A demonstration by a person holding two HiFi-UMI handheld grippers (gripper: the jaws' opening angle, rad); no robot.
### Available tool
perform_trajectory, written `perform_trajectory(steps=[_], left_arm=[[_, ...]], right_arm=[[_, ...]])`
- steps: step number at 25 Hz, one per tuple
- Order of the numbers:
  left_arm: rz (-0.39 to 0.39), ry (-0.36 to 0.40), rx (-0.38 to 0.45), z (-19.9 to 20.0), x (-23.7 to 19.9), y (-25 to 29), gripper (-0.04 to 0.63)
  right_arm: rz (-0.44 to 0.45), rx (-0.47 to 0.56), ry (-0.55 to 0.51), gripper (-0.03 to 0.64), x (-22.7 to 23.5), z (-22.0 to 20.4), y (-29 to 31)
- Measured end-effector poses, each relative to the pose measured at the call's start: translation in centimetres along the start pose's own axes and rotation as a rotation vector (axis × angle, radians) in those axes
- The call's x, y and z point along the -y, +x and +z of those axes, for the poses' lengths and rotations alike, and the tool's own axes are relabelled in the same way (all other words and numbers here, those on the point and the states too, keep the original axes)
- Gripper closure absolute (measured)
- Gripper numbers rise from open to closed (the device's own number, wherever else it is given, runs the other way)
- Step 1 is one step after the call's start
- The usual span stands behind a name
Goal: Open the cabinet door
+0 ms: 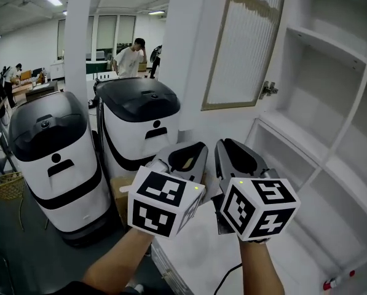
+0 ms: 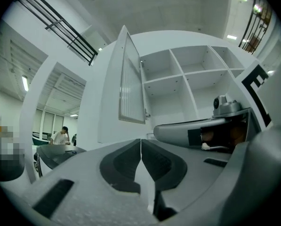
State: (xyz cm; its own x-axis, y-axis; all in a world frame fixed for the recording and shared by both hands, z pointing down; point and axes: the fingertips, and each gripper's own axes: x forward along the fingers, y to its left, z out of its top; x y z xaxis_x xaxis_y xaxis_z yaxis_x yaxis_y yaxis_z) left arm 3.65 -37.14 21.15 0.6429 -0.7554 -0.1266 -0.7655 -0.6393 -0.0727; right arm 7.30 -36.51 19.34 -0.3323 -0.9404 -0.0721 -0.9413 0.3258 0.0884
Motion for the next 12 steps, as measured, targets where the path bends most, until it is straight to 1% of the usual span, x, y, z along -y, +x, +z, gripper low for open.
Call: perform_trajectory(steps=[6, 12], left_arm=[[-0.088, -0.013, -0.001, 0.3, 5.6, 1.4, 0.578], [-0.156, -0.013, -0.023, 0.4, 11.3, 2.8, 0.583]], right_arm=[[-0.085, -0.023, -0.010, 0.571, 3.6, -0.6, -4.4], [-0.170, -0.037, -0.004, 0.576, 7.2, -1.0, -9.2]])
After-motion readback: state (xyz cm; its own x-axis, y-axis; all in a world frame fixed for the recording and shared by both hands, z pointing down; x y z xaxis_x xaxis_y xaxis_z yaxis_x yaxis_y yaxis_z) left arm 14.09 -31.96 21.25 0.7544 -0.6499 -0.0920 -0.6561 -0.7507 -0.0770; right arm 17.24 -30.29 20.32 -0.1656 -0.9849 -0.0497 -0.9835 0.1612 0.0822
